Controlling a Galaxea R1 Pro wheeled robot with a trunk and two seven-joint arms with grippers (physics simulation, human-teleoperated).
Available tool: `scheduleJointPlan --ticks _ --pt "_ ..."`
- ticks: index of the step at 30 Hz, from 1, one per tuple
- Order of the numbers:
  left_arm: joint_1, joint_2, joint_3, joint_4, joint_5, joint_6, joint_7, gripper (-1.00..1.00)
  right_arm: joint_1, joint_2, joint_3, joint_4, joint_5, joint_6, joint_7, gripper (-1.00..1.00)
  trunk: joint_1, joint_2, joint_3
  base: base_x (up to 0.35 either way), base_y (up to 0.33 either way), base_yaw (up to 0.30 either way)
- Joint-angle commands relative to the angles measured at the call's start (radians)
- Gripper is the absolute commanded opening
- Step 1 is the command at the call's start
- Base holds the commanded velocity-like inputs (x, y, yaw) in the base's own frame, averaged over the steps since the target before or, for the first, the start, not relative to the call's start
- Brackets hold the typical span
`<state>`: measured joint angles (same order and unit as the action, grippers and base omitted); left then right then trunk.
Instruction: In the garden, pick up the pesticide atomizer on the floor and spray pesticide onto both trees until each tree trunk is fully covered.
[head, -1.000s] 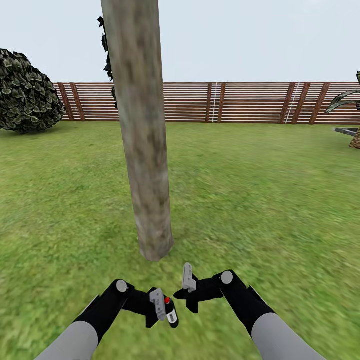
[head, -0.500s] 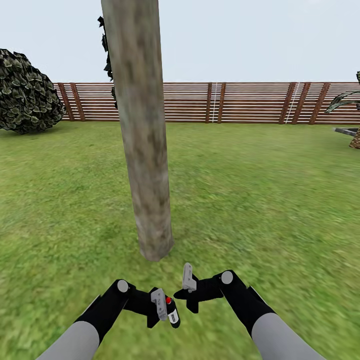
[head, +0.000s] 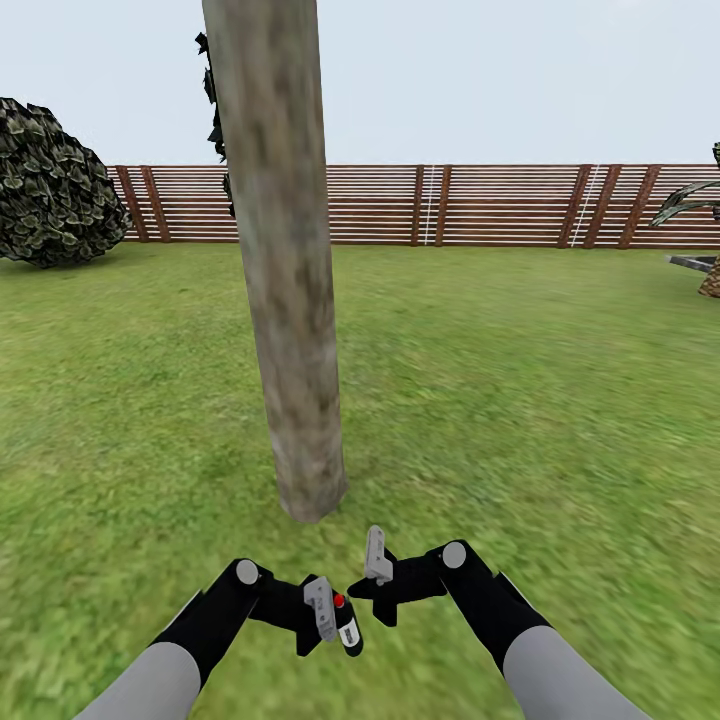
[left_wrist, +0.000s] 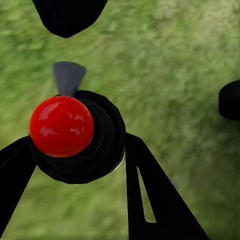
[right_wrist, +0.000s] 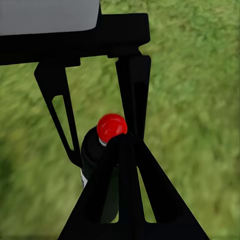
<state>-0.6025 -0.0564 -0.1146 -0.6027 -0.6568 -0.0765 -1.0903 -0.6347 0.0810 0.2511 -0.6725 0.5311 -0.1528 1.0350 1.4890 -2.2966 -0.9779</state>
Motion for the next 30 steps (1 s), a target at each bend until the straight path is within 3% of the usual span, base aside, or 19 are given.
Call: scheduleJointPlan --ticks 1,30 --pt "-0.001 0.000 0.001 -0.001 -0.008 -0.008 -0.002 -1.00 0.000 0.000 -0.001 -0.001 0.010 -0.010 0.000 -1.00 0.000 0.000 -0.001 0.000 0.000 0.000" --pt "-0.002 -0.012 0.001 0.000 -0.007 -0.007 -0.002 -1.00 0.000 0.000 -0.001 0.001 0.011 -0.010 0.000 -1.00 0.000 0.000 -0.001 0.000 0.000 0.000"
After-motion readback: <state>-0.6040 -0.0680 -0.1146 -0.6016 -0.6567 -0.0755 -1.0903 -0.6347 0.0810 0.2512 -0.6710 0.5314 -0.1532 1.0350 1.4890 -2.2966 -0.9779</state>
